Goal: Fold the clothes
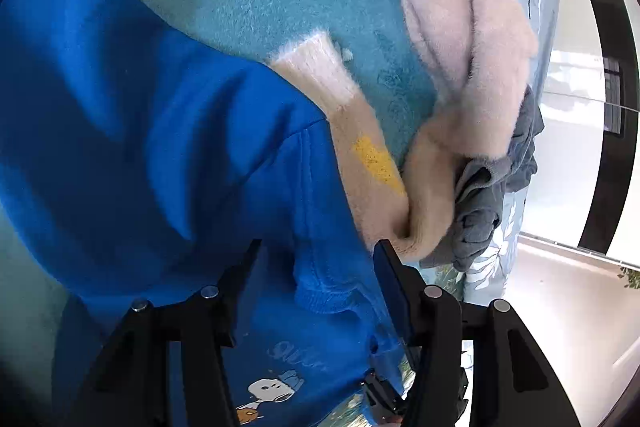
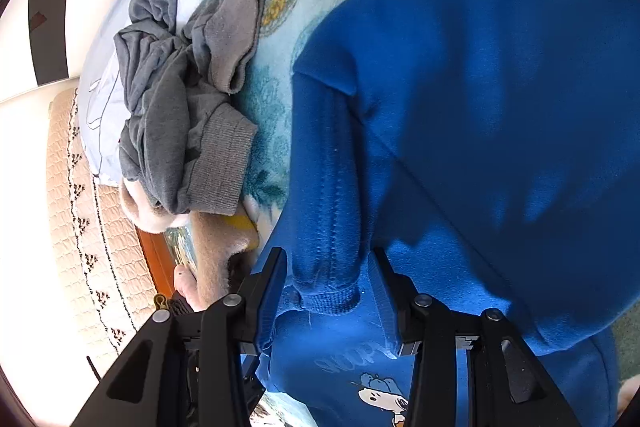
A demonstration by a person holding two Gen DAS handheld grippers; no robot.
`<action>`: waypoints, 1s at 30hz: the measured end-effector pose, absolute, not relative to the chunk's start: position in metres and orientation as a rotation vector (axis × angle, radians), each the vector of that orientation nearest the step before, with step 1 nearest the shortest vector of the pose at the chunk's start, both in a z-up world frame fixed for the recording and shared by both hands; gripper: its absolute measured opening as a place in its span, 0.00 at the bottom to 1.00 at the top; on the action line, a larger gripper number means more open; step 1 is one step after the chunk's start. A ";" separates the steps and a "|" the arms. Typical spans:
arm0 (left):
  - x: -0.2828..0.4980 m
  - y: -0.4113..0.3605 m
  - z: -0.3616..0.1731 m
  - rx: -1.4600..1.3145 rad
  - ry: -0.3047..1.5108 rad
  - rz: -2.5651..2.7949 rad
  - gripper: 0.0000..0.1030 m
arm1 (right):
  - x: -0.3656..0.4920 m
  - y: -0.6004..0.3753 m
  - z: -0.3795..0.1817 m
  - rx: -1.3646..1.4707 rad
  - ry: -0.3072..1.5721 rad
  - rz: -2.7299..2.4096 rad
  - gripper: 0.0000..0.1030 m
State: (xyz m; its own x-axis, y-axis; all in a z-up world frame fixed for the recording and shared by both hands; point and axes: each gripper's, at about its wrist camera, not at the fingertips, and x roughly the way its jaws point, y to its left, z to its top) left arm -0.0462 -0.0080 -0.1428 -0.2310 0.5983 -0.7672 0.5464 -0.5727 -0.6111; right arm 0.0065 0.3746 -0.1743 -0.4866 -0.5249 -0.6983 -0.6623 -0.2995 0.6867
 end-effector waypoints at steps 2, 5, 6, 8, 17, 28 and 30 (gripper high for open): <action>-0.047 -0.004 -0.144 -1.927 -1.434 1.968 0.53 | 0.004 0.372 -0.175 -1.535 1.816 1.901 0.43; -0.044 -0.002 -0.147 -1.944 -1.441 1.964 0.49 | 0.002 0.369 -0.174 -1.539 1.845 1.873 0.36; -0.043 -0.002 -0.148 -1.943 -1.464 1.951 0.43 | 0.000 0.369 -0.173 -1.544 1.860 1.862 0.33; -0.042 -0.002 -0.150 -1.936 -1.507 1.925 0.29 | -0.003 0.368 -0.171 -1.555 1.883 1.848 0.27; -0.065 0.007 -0.128 -1.873 -1.357 2.025 0.10 | -0.024 0.363 -0.128 -1.606 1.934 1.925 0.17; -0.106 0.011 -0.087 -1.780 -1.341 2.032 0.10 | -0.077 0.368 -0.102 -1.553 1.942 1.900 0.17; -0.105 0.008 -0.091 -1.785 -1.364 1.996 0.13 | -0.083 0.364 -0.108 -1.573 1.917 1.882 0.19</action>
